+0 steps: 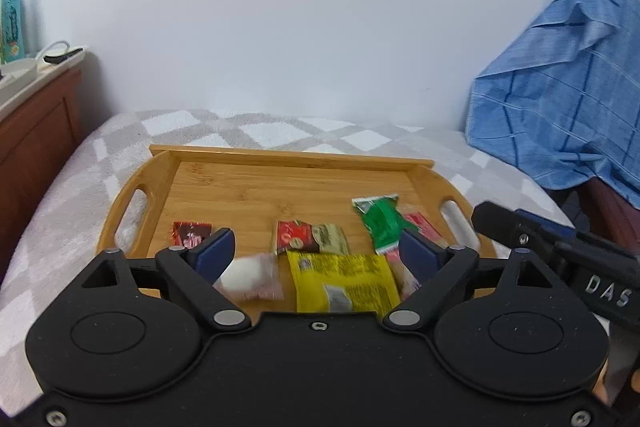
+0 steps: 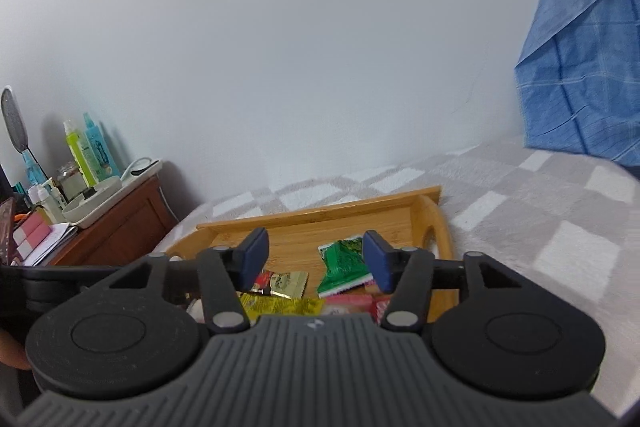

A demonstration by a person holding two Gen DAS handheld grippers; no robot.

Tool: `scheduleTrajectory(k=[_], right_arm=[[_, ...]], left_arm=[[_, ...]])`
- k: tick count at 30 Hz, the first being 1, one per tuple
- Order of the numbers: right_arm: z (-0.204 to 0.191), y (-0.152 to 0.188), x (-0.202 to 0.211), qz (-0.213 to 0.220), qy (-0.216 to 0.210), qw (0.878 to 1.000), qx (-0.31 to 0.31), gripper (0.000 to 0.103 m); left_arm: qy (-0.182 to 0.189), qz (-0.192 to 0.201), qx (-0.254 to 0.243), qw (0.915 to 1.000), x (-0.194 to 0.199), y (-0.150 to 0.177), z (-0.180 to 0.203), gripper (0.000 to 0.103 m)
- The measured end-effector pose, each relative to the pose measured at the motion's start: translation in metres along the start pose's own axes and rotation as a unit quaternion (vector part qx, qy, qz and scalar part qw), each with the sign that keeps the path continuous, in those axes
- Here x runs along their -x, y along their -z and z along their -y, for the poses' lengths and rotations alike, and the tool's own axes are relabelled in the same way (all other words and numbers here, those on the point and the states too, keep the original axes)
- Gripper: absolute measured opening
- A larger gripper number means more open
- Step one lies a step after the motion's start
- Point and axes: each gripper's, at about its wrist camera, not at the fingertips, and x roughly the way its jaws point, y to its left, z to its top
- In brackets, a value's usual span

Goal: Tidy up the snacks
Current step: 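Open both tools to release the sachet and green pack on tray, then move both tools back toward the snacks on the blanket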

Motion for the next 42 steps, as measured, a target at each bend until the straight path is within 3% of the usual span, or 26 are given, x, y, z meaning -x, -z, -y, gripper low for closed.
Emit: scheduleTrajectory(k=[6, 17, 31, 42], right_arm=[[0.004, 0.032, 0.037, 0.001, 0.006, 1.000, -0.001, 0.072], [0.000, 0.076, 0.086, 0.008, 0.023, 1.000, -0.004, 0.081], [-0.019, 0.109, 0.098, 0.002, 0.038, 0.999, 0.022, 0.089], [-0.034, 0.130, 0.092, -0.019, 0.056, 0.997, 0.047, 0.092]], left_arm=[[-0.012, 0.017, -0.014, 0.9997, 0.042, 0.024, 0.008, 0.092], [0.005, 0.028, -0.001, 0.9996, 0.101, 0.080, 0.014, 0.094], [-0.057, 0.045, -0.001, 0.9974, 0.138, 0.142, -0.009, 0.097], [-0.090, 0.059, 0.001, 0.9942, 0.142, 0.177, -0.027, 0.100]])
